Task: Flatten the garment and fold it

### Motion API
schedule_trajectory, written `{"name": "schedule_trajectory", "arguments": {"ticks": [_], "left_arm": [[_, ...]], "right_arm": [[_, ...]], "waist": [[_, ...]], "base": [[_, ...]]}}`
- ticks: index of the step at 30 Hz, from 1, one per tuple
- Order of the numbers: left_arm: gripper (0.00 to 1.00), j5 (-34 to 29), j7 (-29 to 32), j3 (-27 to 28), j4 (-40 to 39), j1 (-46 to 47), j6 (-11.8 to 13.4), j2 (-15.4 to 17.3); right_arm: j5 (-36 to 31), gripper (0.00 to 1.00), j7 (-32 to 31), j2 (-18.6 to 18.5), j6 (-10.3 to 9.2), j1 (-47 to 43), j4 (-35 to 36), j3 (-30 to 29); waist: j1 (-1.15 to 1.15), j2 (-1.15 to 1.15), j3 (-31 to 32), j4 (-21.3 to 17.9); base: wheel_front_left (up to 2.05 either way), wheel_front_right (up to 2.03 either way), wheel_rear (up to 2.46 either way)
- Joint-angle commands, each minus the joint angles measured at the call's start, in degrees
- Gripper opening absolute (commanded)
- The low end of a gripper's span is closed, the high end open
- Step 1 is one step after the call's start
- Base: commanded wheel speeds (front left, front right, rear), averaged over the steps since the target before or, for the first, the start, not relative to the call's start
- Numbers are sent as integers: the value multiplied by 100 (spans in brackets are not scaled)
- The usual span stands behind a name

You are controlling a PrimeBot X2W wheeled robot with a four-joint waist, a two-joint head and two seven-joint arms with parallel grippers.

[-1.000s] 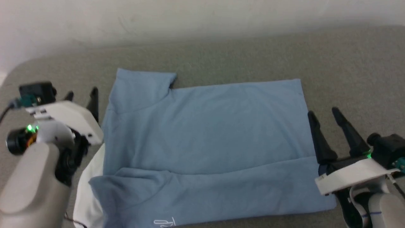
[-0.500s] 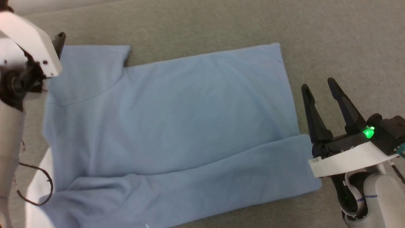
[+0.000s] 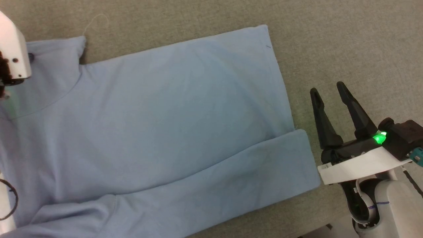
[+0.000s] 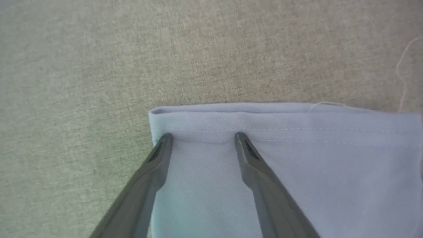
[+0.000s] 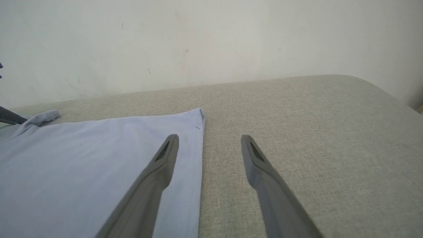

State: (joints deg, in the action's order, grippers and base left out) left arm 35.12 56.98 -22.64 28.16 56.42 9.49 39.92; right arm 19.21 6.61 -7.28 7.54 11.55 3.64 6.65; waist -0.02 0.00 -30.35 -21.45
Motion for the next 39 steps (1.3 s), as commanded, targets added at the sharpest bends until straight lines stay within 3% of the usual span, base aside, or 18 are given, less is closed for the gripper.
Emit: {"name": "schedule_trajectory", "arguments": {"ticks": [1, 2, 3, 12, 16, 27, 32, 39], "left_arm": [[44, 9, 287, -207, 246, -458, 39, -61], [26, 72, 375, -206, 224, -513, 44, -90], [0, 111, 443, -218, 196, -567, 49, -109], [0, 110, 112, -210, -86, -624, 85, -217], [0, 81, -341, -139, -180, -481, 71, -330], [0, 295, -1507, 15, -424, -92, -252, -968], [0, 280, -1735, -42, -557, 89, -418, -1082], [0, 266, -1927, -130, -641, 193, -557, -1192]], "right_arm": [[43, 100, -2, 0, -5, 112, -14, 20], [62, 100, -19, -9, -5, 117, -17, 30], [79, 100, -32, -19, -5, 126, -17, 35], [247, 100, -313, -454, -5, 438, 51, -26], [665, 100, -872, -734, -5, 863, -168, -19], [1975, 100, -3099, -1257, -5, 2886, -2313, 499], [2203, 100, -3727, -1330, -5, 3668, -3161, 740], [2150, 100, -4024, -1367, -5, 4255, -4135, 1071]], "waist": [[2, 0, -71, -50], [2, 0, -79, -42], [2, 0, -86, -34], [2, 0, -30, 183], [2, 0, 82, 376], [2, 0, 128, 1118], [2, 0, -47, 1370], [2, 0, -189, 1588]], "base": [[0, 0, 0], [0, 0, 0], [0, 0, 0], [0, 0, 0], [0, 0, 0], [0, 0, 0], [0, 0, 0], [0, 0, 0]]}}
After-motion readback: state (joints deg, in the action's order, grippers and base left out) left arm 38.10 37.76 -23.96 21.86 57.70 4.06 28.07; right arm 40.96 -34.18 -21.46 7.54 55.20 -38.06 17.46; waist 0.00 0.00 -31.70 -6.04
